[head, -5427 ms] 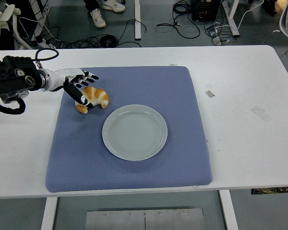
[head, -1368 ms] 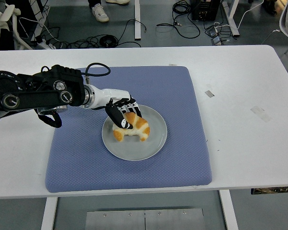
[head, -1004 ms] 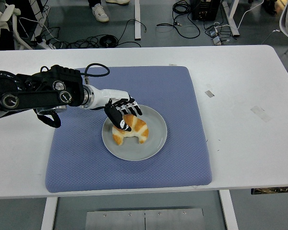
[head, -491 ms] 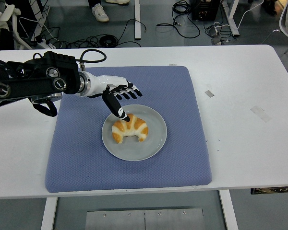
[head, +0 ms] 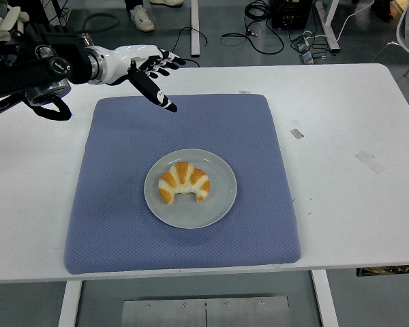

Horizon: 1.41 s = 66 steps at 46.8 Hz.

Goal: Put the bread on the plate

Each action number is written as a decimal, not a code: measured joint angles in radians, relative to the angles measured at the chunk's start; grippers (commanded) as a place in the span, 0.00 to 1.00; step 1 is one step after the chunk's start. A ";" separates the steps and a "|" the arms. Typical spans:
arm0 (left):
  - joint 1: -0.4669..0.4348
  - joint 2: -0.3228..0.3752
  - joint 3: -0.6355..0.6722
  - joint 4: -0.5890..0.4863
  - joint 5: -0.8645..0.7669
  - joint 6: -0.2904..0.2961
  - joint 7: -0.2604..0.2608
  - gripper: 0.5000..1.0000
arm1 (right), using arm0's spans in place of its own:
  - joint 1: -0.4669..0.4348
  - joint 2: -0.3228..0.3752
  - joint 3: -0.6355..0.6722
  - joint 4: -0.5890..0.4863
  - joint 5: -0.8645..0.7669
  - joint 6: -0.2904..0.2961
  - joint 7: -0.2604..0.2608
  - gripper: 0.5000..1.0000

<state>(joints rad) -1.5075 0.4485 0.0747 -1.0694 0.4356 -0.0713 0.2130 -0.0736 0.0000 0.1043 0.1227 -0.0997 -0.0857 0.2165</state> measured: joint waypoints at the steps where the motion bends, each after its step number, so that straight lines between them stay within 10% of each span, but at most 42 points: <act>1: 0.005 0.000 -0.014 0.011 0.000 0.000 0.000 0.95 | 0.000 0.000 0.000 0.000 0.000 0.000 0.000 1.00; 39: 0.257 0.049 -0.511 0.279 -0.122 0.000 -0.049 0.96 | 0.000 0.000 0.000 0.000 0.000 0.000 0.000 1.00; 66: 0.406 -0.003 -0.653 0.452 -0.295 -0.004 -0.236 0.97 | 0.000 0.000 0.001 0.000 0.000 0.000 0.000 1.00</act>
<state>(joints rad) -1.1011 0.4451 -0.5781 -0.6171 0.1410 -0.0749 -0.0229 -0.0737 0.0000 0.1048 0.1229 -0.0996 -0.0861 0.2162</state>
